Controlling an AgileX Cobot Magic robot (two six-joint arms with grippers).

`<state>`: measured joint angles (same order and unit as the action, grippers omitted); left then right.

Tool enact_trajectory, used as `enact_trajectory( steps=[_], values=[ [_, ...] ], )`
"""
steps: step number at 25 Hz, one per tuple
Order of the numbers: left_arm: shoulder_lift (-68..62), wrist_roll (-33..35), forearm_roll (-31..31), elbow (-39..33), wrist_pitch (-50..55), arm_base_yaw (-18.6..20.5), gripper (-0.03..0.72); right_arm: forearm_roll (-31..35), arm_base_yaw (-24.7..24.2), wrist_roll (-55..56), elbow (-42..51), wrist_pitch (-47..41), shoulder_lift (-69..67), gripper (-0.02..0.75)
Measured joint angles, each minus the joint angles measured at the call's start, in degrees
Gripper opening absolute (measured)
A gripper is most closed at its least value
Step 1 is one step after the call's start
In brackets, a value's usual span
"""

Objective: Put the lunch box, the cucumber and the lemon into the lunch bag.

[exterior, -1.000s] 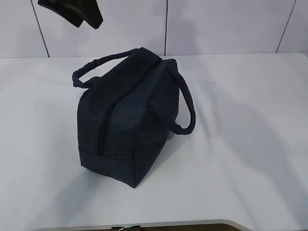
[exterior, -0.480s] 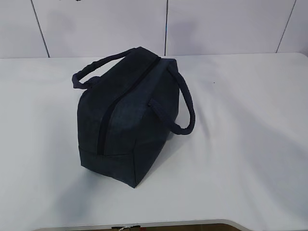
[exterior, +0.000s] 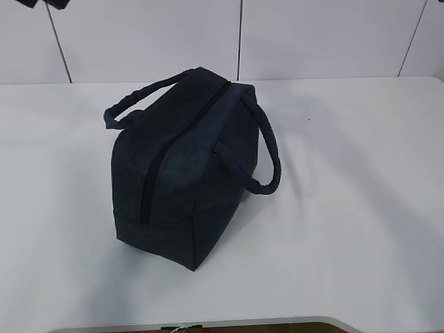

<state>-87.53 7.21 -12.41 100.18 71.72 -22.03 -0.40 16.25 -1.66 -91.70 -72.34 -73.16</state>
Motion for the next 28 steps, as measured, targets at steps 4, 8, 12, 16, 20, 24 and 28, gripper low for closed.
enact_trajectory(
  steps=[4,8,12,16,20,24,28],
  values=[
    [7.54,0.0,0.0,-7.04,0.0,0.0,0.347,0.0,0.0,-2.14,7.79,0.0,6.88,0.398],
    [14.59,0.0,0.0,-13.75,0.1,0.0,0.347,-0.03,0.0,-3.21,15.77,-0.04,13.46,0.398],
    [21.11,0.0,-0.1,-19.8,0.1,0.0,0.347,-0.03,0.0,-4.05,21.86,-0.04,19.63,0.398],
    [27.65,0.0,-0.18,-25.27,0.1,0.0,0.347,-0.14,0.0,-4.62,25.92,-0.04,27.11,0.398],
    [34.55,0.0,-0.23,-30.94,0.2,0.0,0.347,-0.13,0.0,-5.67,29.35,-0.16,35.98,0.398],
    [42.44,0.0,-0.32,-36.86,0.2,0.0,0.333,-0.13,0.0,-6.16,33.02,-0.18,43.86,0.398],
    [51.87,0.0,-0.45,-43.22,0.31,0.0,0.314,-0.13,0.0,-6.76,37.77,-0.18,50.49,0.398]
  ],
)
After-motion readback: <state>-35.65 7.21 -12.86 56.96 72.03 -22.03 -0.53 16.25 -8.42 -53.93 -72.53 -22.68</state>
